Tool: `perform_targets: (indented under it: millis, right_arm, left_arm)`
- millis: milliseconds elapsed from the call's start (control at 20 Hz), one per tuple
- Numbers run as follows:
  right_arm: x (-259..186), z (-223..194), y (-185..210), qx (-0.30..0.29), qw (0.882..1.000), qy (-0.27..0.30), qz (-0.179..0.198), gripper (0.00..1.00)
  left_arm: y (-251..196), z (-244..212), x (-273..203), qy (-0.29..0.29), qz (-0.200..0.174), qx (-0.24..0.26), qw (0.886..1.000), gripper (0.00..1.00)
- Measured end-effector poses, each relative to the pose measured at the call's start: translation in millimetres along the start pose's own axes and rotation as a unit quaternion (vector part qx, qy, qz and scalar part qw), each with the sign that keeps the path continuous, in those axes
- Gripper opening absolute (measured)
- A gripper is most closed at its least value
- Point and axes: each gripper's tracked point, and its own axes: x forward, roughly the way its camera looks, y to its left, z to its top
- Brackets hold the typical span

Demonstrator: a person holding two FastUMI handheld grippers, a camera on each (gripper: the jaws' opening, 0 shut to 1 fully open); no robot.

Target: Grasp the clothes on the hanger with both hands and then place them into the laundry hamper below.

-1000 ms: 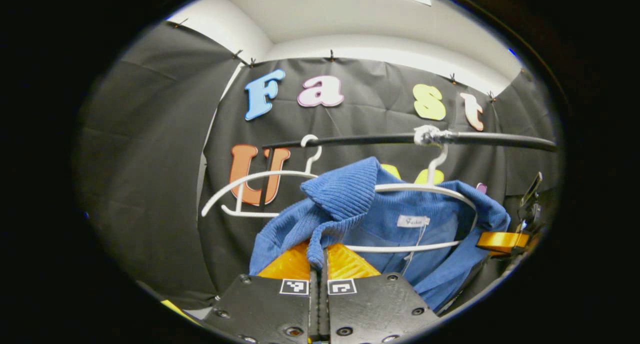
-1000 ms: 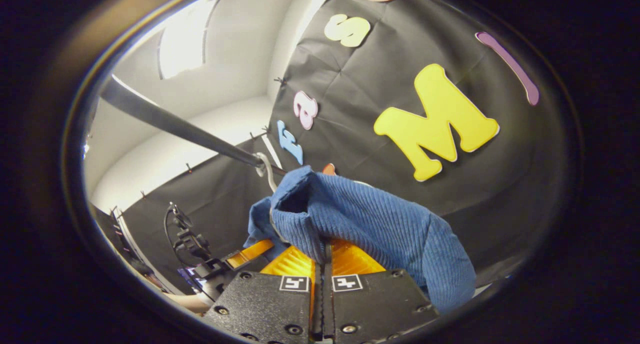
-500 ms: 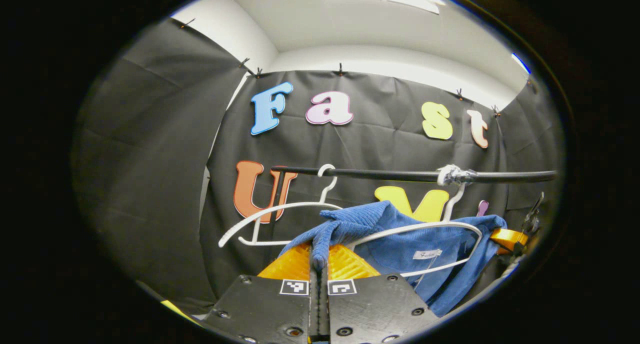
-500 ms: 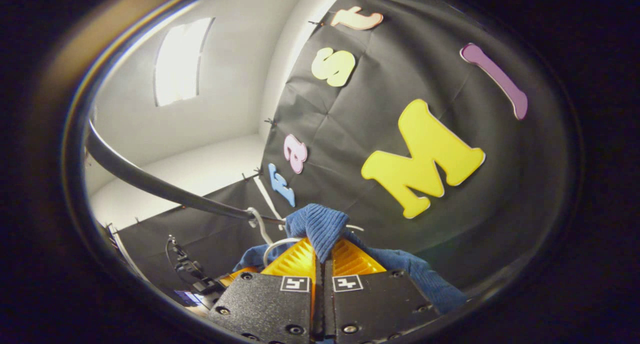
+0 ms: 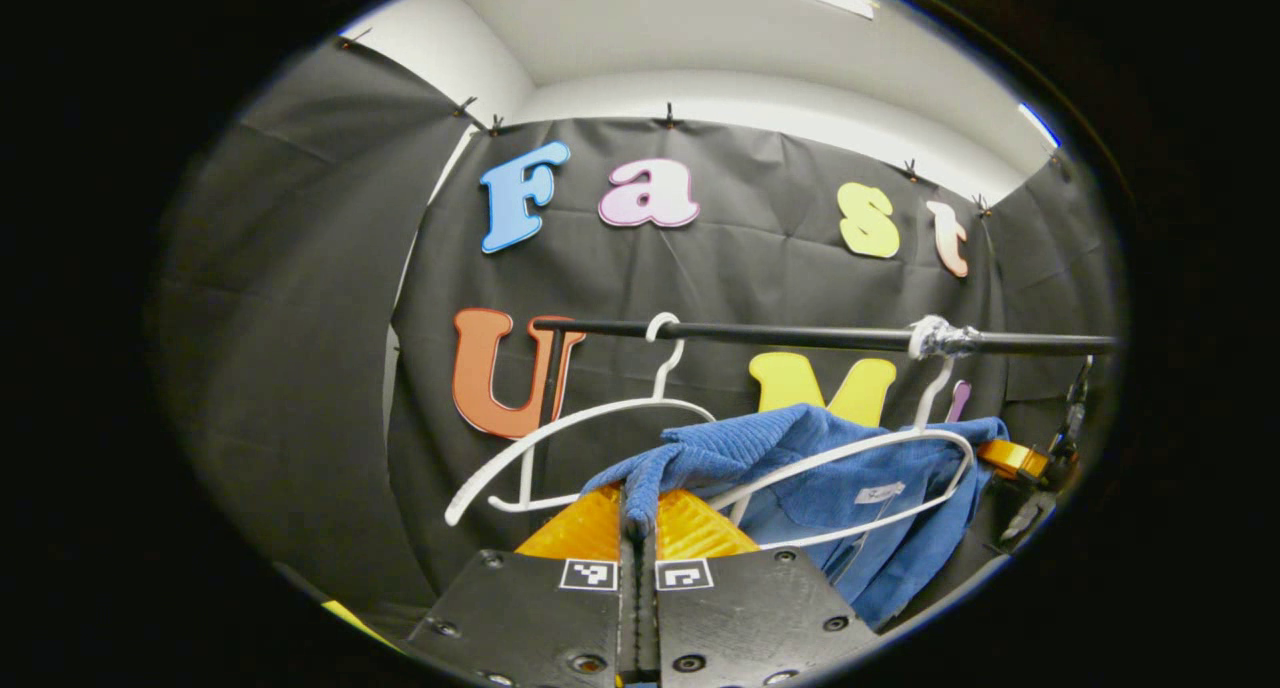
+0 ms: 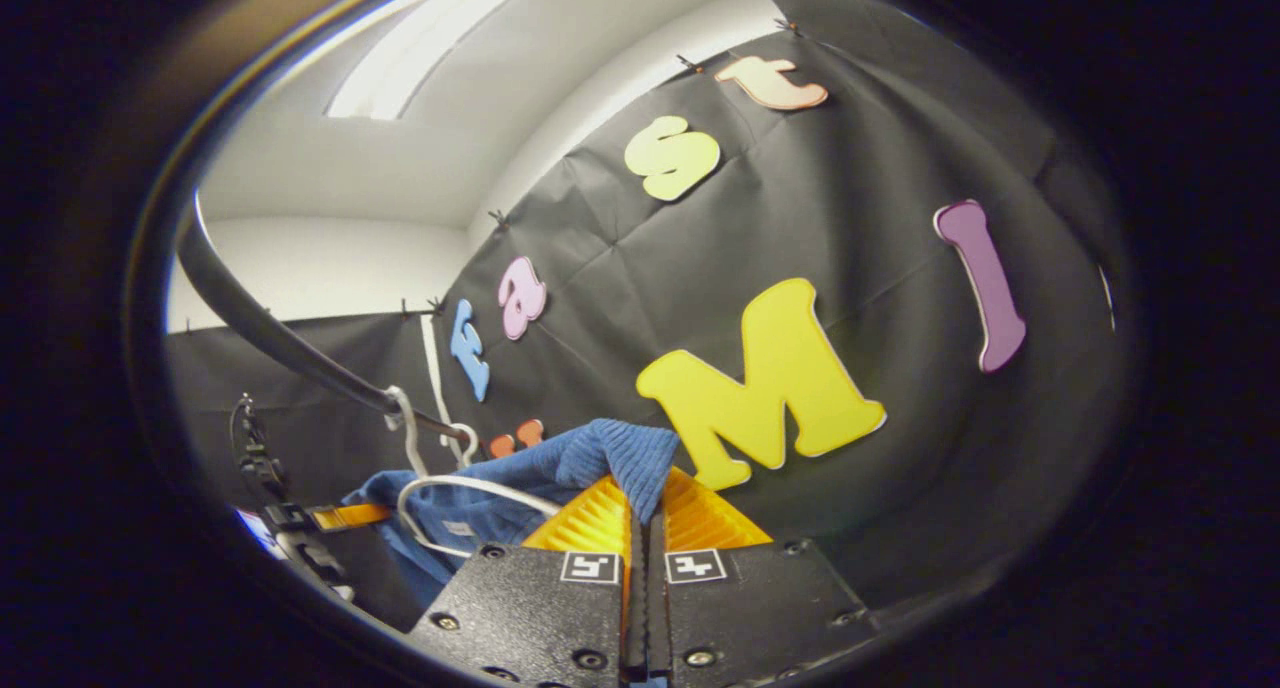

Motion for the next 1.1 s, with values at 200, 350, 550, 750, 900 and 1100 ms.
perform_targets:
  millis: [200,350,550,750,900,1100]
  right_arm:
    - [4,-7,-17,0.002,0.999,0.018,-0.027,0.04]
    - [9,-21,-19,0.008,0.999,0.041,-0.034,0.04]
    - [15,-54,-37,0.029,0.993,0.099,-0.065,0.03]
    - [5,-85,-51,0.041,0.988,0.125,-0.076,0.04]
    - [-8,-101,-54,0.043,0.985,0.144,-0.082,0.04]
    - [-20,-115,-49,0.034,0.983,0.161,-0.083,0.04]
  left_arm:
    - [15,-12,5,0.023,-0.004,-0.035,0.999,0.03]
    - [23,-10,15,0.029,-0.003,-0.034,0.999,0.00]
    - [30,-35,26,0.073,-0.009,-0.045,0.996,0.03]
    - [27,-65,19,0.093,-0.011,-0.031,0.995,0.04]
    - [31,-90,6,0.109,0.002,-0.037,0.993,0.00]
    - [33,-105,-8,0.127,0.007,-0.039,0.991,0.00]
